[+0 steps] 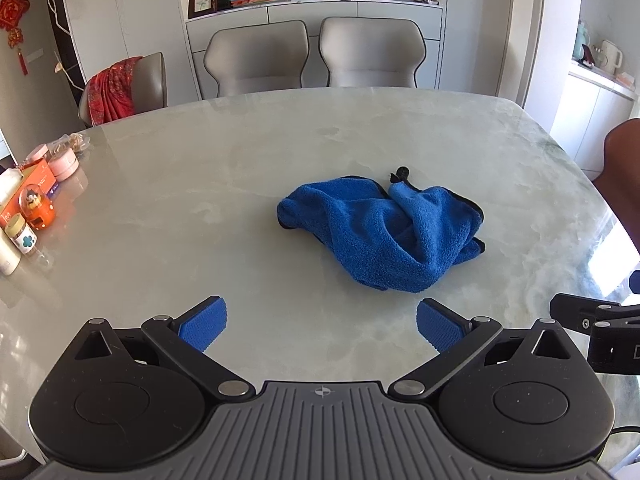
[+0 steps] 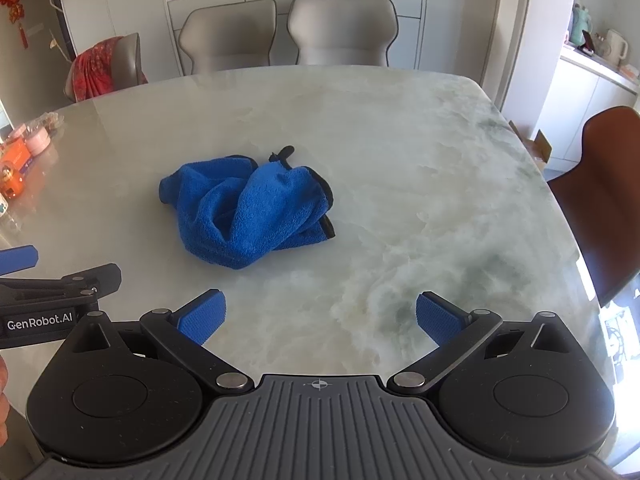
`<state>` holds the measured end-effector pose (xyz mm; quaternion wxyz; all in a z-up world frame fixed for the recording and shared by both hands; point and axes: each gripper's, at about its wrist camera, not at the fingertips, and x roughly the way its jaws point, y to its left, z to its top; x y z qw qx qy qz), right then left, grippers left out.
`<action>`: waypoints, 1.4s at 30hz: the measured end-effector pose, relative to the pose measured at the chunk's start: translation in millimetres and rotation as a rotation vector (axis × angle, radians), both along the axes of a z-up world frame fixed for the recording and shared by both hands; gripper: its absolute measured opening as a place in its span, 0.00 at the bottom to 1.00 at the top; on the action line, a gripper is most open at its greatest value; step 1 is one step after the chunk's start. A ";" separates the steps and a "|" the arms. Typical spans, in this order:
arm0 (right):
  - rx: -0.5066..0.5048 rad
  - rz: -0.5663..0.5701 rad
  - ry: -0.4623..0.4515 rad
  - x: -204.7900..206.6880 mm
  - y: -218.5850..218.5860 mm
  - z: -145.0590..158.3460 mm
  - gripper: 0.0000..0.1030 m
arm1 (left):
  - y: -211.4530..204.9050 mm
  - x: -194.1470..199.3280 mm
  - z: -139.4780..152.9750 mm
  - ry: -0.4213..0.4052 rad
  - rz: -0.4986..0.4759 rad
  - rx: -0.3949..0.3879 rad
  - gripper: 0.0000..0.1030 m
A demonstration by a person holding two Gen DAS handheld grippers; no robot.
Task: Fold towel
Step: 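Move both grippers toward the crumpled blue towel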
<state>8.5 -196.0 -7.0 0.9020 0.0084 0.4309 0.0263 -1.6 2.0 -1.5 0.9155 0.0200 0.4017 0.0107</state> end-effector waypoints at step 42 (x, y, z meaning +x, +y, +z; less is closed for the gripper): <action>-0.003 0.066 -0.023 21.5 11.2 -6.4 1.00 | 28.9 32.7 -17.5 0.065 -0.065 -0.004 1.00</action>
